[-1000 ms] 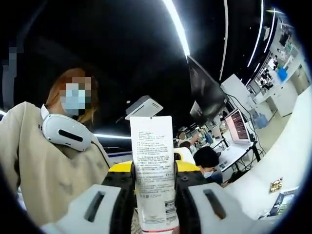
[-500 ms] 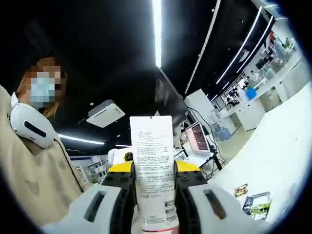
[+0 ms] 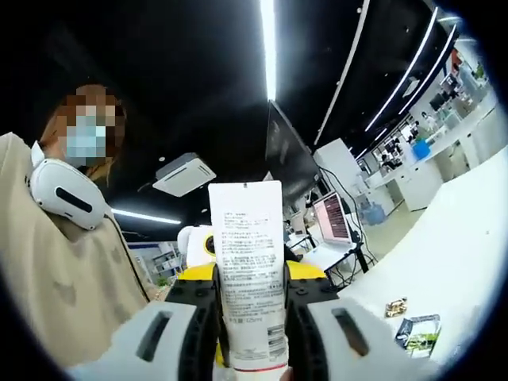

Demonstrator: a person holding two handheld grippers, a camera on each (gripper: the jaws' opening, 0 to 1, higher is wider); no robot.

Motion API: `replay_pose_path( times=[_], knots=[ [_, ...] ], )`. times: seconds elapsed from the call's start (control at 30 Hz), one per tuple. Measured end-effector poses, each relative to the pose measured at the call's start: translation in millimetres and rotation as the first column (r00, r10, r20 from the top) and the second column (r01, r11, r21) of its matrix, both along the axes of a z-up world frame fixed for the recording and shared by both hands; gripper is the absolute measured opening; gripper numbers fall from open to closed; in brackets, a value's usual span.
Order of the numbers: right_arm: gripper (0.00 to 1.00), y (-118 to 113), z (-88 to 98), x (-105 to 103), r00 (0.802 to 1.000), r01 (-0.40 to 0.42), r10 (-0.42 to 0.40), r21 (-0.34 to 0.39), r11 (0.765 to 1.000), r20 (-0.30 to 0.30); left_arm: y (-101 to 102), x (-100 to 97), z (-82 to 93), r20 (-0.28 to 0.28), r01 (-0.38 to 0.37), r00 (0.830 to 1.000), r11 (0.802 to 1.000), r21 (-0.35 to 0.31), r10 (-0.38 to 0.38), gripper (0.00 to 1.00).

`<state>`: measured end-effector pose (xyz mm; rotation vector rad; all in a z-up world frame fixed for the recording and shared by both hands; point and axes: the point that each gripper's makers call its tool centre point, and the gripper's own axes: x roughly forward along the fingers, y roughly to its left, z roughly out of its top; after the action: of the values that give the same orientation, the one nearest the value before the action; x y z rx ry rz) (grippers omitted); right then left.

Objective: Arrange the skincare products in the storage area until every visible bottle or jar stands upright without overlapping.

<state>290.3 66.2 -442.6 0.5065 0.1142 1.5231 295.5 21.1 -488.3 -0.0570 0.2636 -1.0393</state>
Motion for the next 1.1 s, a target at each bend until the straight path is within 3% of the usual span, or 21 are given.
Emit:
replay_pose_path(
  times=[0.1,0.13,0.23,0.3,0.33,0.43,0.5,0.53,0.57,0.6,0.67,0.77,0.83,0.87,0.9,0.97,1.03,1.07,1.1],
  knots=[
    [0.33,5.5,-4.1,1.7,0.998,0.051,-0.049,-0.065,0.997,0.027,4.7,7.4,-5.8,0.004,-0.067,0.998,0.996,0.064,0.067,0.33],
    [0.33,8.8,-3.9,5.0,0.992,0.122,-0.120,-0.104,0.987,0.029,10.2,14.0,-6.3,0.010,-0.123,0.992,0.989,0.084,0.123,0.32],
    [0.33,8.3,3.5,9.2,0.970,0.241,-0.241,-0.101,0.965,0.015,21.1,22.8,-1.8,0.046,-0.209,0.978,0.970,0.125,0.204,0.31],
    [0.30,5.0,8.0,15.0,0.938,0.345,-0.345,-0.111,0.932,0.016,27.8,28.5,0.7,0.075,-0.257,0.966,0.954,0.156,0.248,0.31],
    [0.30,4.4,7.7,17.3,0.916,0.398,-0.400,-0.134,0.908,0.008,32.8,32.4,0.2,0.094,-0.294,0.955,0.936,0.193,0.280,0.31],
    [0.26,8.2,14.7,15.2,0.893,0.450,-0.435,-0.172,0.876,0.118,34.6,36.7,1.4,0.146,-0.325,0.944,0.916,0.238,0.297,0.30],
    [0.24,8.5,21.9,17.4,0.878,0.477,-0.460,-0.166,0.863,0.135,30.3,36.5,-0.5,0.162,-0.339,0.938,0.903,0.263,0.305,0.30],
    [0.24,6.2,24.0,22.5,0.848,0.528,-0.500,-0.194,0.827,0.173,28.4,35.9,-2.1,0.169,-0.347,0.935,0.896,0.277,0.311,0.30],
    [0.23,5.8,24.4,23.4,0.842,0.538,-0.508,-0.200,0.819,0.183,28.0,35.7,-2.6,0.171,-0.351,0.934,0.893,0.281,0.313,0.30],
    [0.21,3.3,22.6,26.2,0.822,0.566,-0.522,-0.228,0.792,0.227,25.9,35.3,-4.6,0.173,-0.360,0.931,0.888,0.287,0.321,0.30],
    [0.18,-2.0,21.2,29.5,0.798,0.596,-0.528,-0.253,0.762,0.290,26.6,34.4,-7.7,0.168,-0.370,0.928,0.882,0.291,0.333,0.30],
    [0.15,-7.6,15.8,32.0,0.815,0.578,-0.534,-0.280,0.766,0.225,30.1,33.2,-10.2,0.209,-0.388,0.919,0.857,0.338,0.334,0.30],
    [0.12,-14.1,12.2,35.9,0.820,0.573,-0.540,-0.278,0.771,0.192,30.1,31.8,-9.5,0.227,-0.398,0.914,0.853,0.338,0.336,0.31],
    [0.11,-12.7,11.9,33.8,0.838,0.545,-0.525,-0.270,0.794,0.148,30.7,30.6,-9.9,0.227,-0.396,0.915,0.854,0.338,0.335,0.31],
    [0.10,-15.6,11.2,35.8,0.833,0.553,-0.529,-0.269,0.788,0.163,30.6,30.3,-9.8,0.225,-0.395,0.915,0.856,0.335,0.334,0.31],
    [0.09,-13.9,12.0,33.3,0.844,0.537,-0.504,-0.270,0.799,0.185,29.6,29.9,-9.9,0.224,-0.388,0.918,0.863,0.324,0.328,0.31],
    [0.08,-13.9,14.0,29.3,0.849,0.527,-0.481,-0.268,0.807,0.220,27.4,27.4,-9.4,0.216,-0.363,0.927,0.879,0.310,0.306,0.32],
    [0.08,-14.3,15.6,26.0,0.851,0.519,-0.462,-0.263,0.814,0.250,23.2,25.4,-8.7,0.226,-0.321,0.939,0.897,0.303,0.260,0.32],
    [0.07,-14.7,15.7,25.2,0.851,0.517,-0.456,-0.263,0.814,0.261,21.5,24.1,-9.3,0.227,-0.301,0.944,0.904,0.304,0.238,0.32]
  ],
)
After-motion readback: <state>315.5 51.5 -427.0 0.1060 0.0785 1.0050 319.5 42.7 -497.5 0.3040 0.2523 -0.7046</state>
